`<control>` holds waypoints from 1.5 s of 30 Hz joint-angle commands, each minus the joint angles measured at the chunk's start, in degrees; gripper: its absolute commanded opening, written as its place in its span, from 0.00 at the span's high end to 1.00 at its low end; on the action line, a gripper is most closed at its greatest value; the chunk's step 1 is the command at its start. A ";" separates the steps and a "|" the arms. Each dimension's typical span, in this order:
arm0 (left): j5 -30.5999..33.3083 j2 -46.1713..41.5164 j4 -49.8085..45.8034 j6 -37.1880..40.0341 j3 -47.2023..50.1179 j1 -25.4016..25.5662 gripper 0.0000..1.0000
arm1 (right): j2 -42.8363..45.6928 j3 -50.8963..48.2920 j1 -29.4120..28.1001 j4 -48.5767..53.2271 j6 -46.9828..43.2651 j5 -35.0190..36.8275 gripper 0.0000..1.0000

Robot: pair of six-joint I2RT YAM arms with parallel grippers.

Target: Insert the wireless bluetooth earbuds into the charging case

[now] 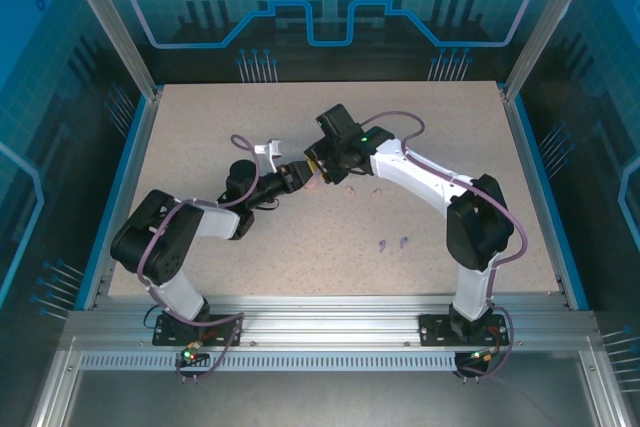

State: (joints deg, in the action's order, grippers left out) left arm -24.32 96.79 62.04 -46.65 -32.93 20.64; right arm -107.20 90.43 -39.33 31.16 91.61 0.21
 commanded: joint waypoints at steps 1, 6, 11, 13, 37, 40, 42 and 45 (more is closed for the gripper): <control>0.67 1.03 2.30 -0.34 -1.97 0.43 0.58 | -0.98 0.16 -1.16 0.04 0.78 -0.33 0.64; 0.72 1.46 2.38 -0.36 -2.27 0.38 0.68 | -1.02 0.22 -1.19 0.04 0.85 -0.36 0.64; 0.73 1.60 2.65 -0.59 -2.40 0.54 0.78 | -0.86 0.47 -1.40 0.04 1.02 -0.21 0.64; 0.82 1.56 2.58 -0.64 -2.36 0.62 0.83 | -0.83 0.66 -1.44 0.14 1.02 -0.21 0.63; -7.50 -15.02 -21.18 8.37 -4.45 0.43 1.00 | 19.59 -12.23 8.17 -3.66 -33.98 1.07 0.23; -11.41 -16.75 -25.72 10.46 -6.34 0.27 1.00 | 26.24 -21.18 9.87 -13.16 -45.87 -5.26 0.23; -13.64 -17.33 -28.31 11.91 -7.50 0.16 1.00 | 29.75 -25.78 10.65 -17.67 -52.66 -9.99 0.23; -16.90 -17.34 -30.88 13.18 -8.94 0.10 1.00 | 32.94 -29.93 11.11 -21.46 -59.42 -16.43 0.23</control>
State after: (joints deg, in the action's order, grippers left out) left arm -35.48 80.51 36.40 -37.08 -39.72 21.08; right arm -76.47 63.05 -28.80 17.78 45.43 -7.55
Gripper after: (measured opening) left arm 0.221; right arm 0.766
